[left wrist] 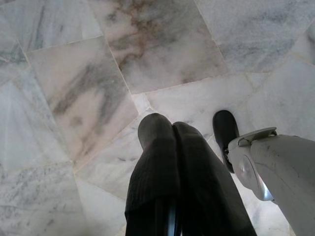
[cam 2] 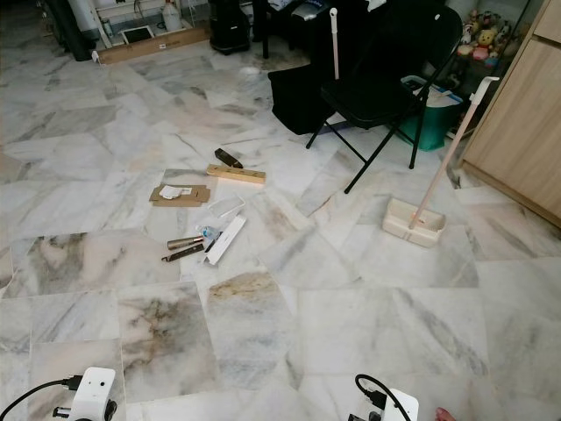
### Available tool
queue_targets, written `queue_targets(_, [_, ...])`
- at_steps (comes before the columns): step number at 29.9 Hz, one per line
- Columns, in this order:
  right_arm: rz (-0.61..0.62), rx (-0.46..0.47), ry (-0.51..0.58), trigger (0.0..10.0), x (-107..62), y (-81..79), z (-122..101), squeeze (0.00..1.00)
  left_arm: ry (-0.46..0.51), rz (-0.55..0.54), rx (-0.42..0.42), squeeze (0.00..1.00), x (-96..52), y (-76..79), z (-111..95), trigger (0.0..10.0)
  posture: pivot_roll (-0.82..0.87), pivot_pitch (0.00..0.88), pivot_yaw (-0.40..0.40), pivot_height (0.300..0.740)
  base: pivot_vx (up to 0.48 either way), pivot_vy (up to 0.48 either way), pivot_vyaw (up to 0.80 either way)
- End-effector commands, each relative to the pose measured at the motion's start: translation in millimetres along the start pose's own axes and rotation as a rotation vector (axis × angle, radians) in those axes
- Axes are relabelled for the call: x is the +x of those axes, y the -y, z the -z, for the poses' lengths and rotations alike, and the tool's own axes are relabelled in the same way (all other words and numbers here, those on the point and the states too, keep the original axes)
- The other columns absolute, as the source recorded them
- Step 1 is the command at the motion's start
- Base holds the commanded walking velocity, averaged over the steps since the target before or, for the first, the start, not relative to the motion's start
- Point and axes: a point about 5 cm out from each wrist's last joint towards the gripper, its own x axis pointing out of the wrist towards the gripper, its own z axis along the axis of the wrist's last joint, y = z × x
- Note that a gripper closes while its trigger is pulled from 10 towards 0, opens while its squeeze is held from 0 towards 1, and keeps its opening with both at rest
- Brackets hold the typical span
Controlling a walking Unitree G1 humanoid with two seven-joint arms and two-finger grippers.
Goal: Sweep floor
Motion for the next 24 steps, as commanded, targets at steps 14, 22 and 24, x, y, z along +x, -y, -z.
queue_targets(14, [-0.047, -0.047, 0.022, 10.0, 5.1, -8.0, -14, 0.0, -0.064, 0.077, -0.077, 0.0, -1.4, 29.4, 14, 10.0, -0.02, 0.13, -0.039, 0.74, 0.0, 0.0, 0.0])
queue_targets(22, [-0.048, -0.05, 0.022, 10.0, 5.3, -7.6, -15, 0.0, -0.064, 0.077, -0.079, 0.0, -1.3, 29.2, 14, 10.0, -0.01, 0.134, -0.04, 0.74, 0.0, 0.0, 0.0])
queue_targets(24, [-0.048, -0.05, 0.021, 10.0, 5.3, -7.6, -15, 0.0, -0.064, 0.077, -0.079, 0.0, -1.3, 29.1, 14, 10.0, -0.01, 0.134, -0.04, 0.74, 0.0, 0.0, 0.0])
